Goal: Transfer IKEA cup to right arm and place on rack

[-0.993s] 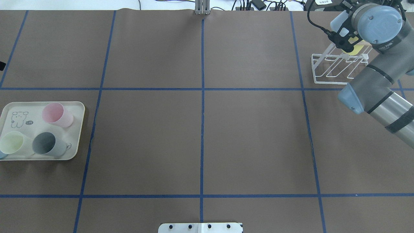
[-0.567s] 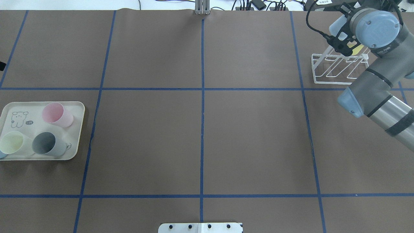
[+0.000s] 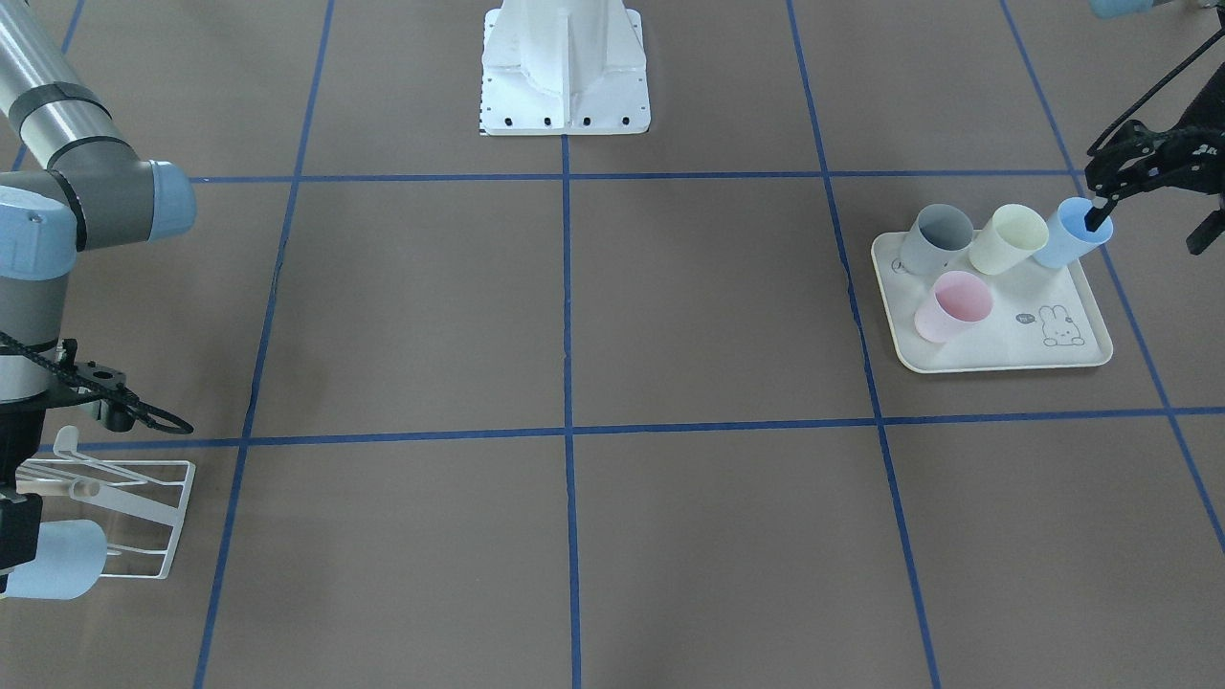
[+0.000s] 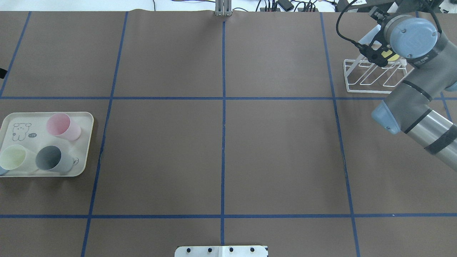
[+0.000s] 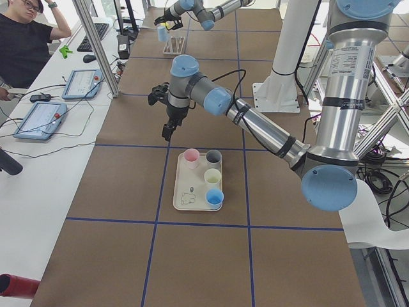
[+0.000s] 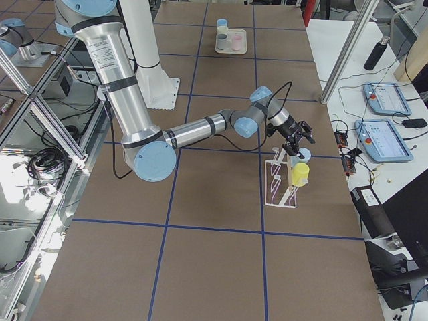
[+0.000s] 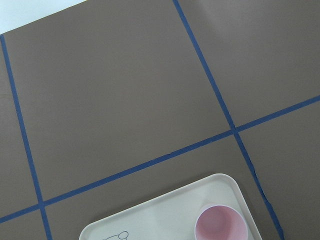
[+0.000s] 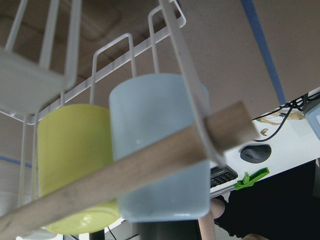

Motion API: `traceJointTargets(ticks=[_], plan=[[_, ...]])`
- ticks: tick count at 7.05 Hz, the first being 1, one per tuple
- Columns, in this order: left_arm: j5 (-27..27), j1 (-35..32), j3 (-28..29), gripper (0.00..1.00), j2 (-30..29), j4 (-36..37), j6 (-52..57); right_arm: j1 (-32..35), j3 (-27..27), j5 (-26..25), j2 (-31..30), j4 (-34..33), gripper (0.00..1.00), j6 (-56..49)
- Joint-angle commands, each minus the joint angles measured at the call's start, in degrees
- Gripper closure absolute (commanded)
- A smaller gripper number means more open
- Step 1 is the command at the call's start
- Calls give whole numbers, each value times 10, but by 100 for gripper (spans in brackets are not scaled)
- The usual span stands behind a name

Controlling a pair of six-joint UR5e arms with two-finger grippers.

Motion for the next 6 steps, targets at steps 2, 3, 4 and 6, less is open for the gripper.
traceJointTargets(ticks=[2, 3, 4, 6], plan=[[1, 0, 5, 0, 0, -5, 0, -1, 4, 2, 12, 2, 1, 3], [1, 0, 17, 0, 1, -19, 0, -1, 8, 5, 31, 1, 1, 43], [1, 0, 34, 0, 1, -45, 0, -1, 16, 46, 39, 1, 1, 144], [3, 0, 52, 0, 29, -106, -4, 0, 68, 147, 34, 1, 1, 389]])
